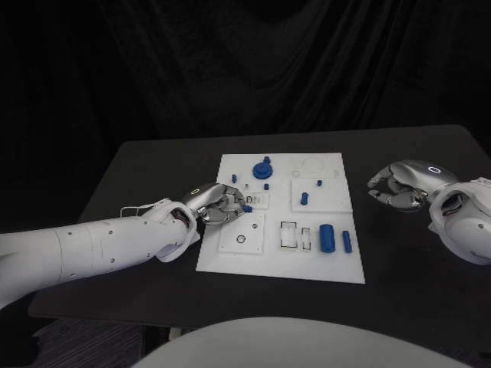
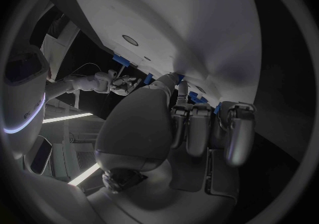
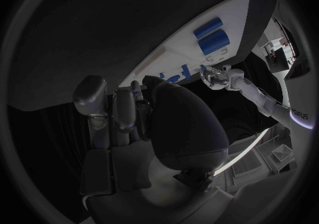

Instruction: Assemble the parts on the task board

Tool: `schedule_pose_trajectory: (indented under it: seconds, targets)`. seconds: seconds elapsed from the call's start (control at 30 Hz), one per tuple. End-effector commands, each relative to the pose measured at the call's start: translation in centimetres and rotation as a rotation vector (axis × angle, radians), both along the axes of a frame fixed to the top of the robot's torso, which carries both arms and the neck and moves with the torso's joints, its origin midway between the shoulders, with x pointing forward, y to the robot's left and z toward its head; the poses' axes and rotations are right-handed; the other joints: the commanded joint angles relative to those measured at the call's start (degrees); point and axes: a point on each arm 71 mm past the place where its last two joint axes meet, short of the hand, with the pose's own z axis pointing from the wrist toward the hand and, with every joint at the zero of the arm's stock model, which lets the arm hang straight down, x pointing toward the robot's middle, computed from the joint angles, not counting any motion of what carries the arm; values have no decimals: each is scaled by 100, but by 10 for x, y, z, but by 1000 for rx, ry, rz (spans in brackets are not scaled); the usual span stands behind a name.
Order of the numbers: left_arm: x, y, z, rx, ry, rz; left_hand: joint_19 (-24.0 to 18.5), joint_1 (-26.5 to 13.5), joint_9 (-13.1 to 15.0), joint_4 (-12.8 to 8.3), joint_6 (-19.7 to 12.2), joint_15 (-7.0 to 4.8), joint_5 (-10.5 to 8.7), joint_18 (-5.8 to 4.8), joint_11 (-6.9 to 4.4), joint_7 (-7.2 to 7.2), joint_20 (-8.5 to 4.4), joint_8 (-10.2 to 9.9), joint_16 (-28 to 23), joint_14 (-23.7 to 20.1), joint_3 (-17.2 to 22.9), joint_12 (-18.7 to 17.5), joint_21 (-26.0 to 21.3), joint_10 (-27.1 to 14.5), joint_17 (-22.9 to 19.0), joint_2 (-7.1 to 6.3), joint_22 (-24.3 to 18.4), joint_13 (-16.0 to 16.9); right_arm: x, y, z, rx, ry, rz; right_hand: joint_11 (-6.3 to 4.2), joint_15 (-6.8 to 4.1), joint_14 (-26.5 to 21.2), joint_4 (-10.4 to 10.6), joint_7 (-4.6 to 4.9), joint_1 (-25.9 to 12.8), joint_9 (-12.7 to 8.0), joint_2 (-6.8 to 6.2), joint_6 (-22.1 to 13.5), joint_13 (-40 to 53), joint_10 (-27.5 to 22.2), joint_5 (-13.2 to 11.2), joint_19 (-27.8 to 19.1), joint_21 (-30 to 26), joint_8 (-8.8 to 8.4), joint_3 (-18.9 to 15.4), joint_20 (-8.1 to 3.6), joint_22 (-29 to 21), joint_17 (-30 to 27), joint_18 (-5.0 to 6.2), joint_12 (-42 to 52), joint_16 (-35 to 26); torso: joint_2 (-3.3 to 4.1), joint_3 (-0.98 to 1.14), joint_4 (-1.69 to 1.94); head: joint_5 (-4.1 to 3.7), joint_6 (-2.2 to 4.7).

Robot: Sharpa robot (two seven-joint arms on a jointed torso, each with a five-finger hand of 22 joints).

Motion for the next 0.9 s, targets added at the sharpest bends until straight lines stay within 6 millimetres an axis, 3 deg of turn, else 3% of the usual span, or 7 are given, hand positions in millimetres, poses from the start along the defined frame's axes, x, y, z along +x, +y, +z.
schedule_pose_trajectory:
  seconds: [0.03,0.47,0.73,0.9]
  targets:
    - [-5,-4,-7,2,34,-21,557,16,-22,5,-29,9,-16,-69,8,5,17,15,15,595,-34,19,6,607,1509,54,1495,1496,-1,0,-1,-1,0,-2,9,22,222,18,-9,-3,7,-21,20,405,-32,5,-16,-25,-2,11,7,616,-8,-5,-22,-32,-2,3,4,-3,0]
    - [-5,-5,-9,2,45,-35,547,53,-367,36,-472,34,2,-65,37,69,36,-349,15,595,-21,19,-9,607,1509,8,1490,1496,-1,1,-2,4,11,-6,11,24,220,12,-7,4,8,-23,24,401,-36,7,-17,-33,0,16,8,615,-12,-4,-24,-37,2,2,1,-4,0]
    - [-5,-8,-9,-3,44,-49,543,86,-403,15,-480,30,-8,-63,23,43,36,-374,15,595,-13,19,-15,607,1509,-8,1488,1496,-1,1,-3,5,15,-7,11,24,221,11,-7,5,8,-23,25,401,-36,7,-17,-34,0,16,8,615,-11,-4,-24,-36,4,0,6,-6,0]
    - [-5,-8,-10,-1,47,-50,546,102,-444,12,-256,11,-4,-65,2,25,20,-312,15,595,-2,19,-10,607,1509,3,1489,1496,-1,1,-3,5,17,-8,12,24,221,8,-7,9,8,-23,25,401,-36,8,-18,-37,0,19,8,615,-7,-4,-24,-31,4,-2,6,-9,0]
